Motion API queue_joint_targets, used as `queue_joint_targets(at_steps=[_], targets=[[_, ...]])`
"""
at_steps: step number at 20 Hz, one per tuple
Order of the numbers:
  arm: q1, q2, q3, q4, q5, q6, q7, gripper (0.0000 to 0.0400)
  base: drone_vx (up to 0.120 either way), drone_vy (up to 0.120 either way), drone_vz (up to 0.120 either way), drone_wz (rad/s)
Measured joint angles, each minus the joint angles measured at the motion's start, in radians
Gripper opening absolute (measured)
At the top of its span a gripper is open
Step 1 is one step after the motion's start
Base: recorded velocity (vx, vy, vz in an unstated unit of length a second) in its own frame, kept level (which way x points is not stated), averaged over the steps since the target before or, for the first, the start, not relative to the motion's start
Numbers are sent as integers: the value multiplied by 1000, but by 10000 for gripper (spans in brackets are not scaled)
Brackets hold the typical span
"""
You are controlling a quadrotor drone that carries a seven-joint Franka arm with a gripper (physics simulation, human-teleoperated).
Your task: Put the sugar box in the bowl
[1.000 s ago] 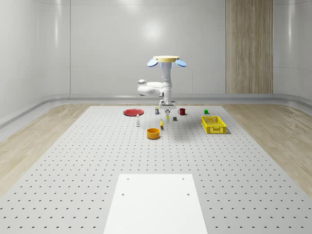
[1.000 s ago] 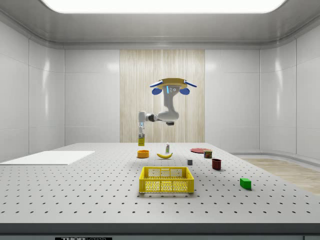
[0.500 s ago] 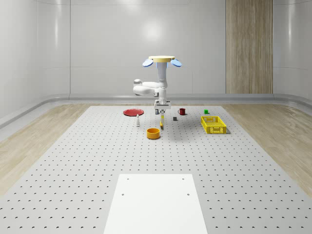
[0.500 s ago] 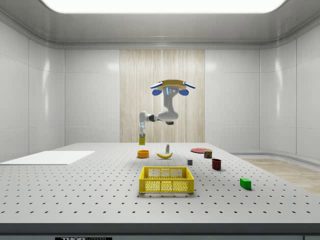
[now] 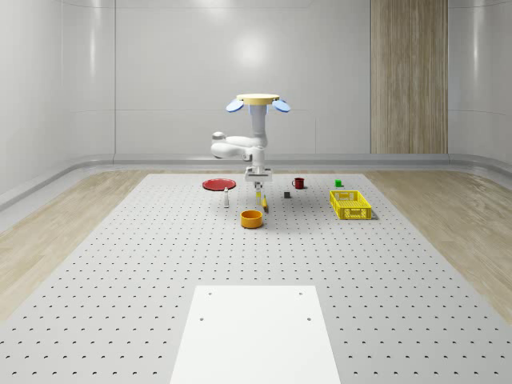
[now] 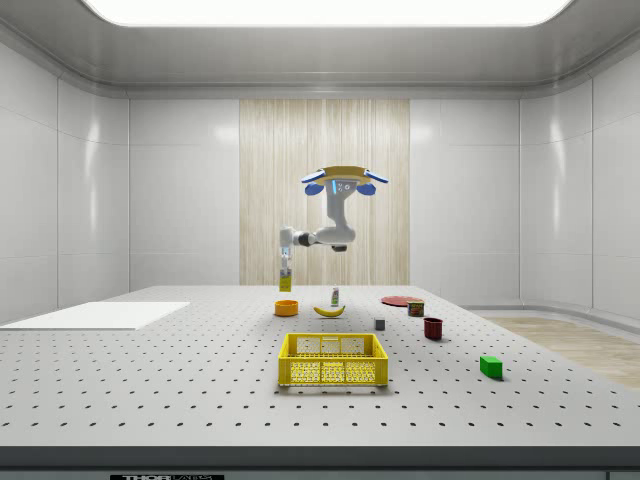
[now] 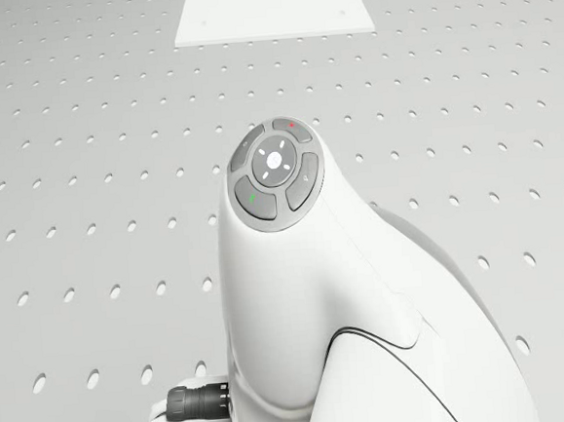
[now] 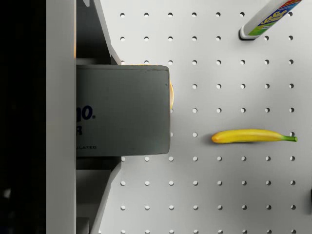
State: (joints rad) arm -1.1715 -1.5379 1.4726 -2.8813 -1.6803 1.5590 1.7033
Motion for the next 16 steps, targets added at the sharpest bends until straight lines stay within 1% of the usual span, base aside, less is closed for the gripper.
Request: queue_joint_targets(at_steps=[3, 8, 12, 16], targets=[[0, -3, 0, 0, 1, 3, 0, 163, 0, -120, -107, 0], [-1, -9, 1, 0, 3, 8, 1, 163, 0, -120, -8, 0], [-1, -13, -3, 1, 1, 14, 1, 163, 0, 0, 0, 0], [-4, -19, -45, 5, -39, 31, 1, 163, 0, 0, 0, 0]])
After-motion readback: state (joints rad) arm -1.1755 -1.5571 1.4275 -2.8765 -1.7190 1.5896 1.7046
